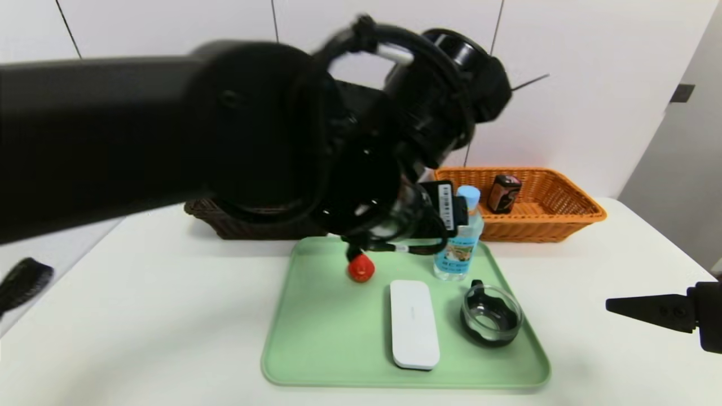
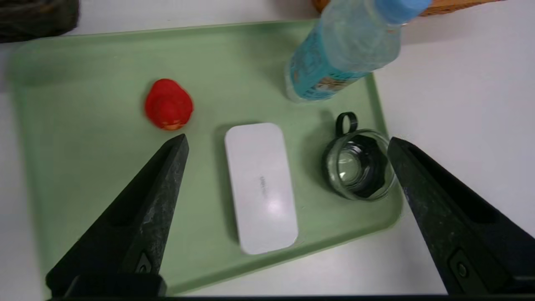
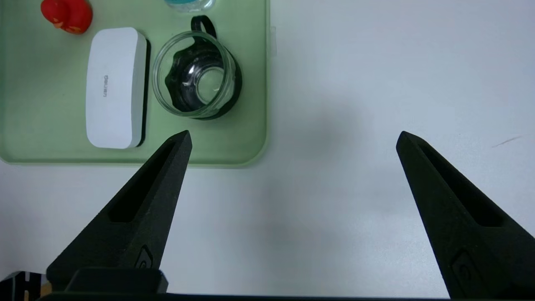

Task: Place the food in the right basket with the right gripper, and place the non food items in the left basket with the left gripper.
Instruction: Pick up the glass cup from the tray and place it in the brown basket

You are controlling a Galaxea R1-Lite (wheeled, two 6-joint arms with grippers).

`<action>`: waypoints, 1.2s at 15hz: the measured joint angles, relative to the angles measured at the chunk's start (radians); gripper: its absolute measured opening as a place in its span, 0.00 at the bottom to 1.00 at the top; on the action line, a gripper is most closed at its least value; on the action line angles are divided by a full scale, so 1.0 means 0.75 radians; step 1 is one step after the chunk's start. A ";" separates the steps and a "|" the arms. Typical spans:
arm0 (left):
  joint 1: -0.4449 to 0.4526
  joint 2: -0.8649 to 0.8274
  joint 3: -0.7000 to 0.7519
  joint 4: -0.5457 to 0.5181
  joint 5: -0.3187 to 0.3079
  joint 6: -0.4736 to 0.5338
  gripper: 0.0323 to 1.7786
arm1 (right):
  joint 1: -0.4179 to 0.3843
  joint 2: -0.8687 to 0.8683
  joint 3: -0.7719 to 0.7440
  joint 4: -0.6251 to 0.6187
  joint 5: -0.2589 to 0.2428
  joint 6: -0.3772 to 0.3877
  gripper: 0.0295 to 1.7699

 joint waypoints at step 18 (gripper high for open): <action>-0.146 0.336 -0.005 -0.184 0.006 0.117 0.95 | -0.019 -0.105 0.180 -0.006 0.009 -0.002 0.96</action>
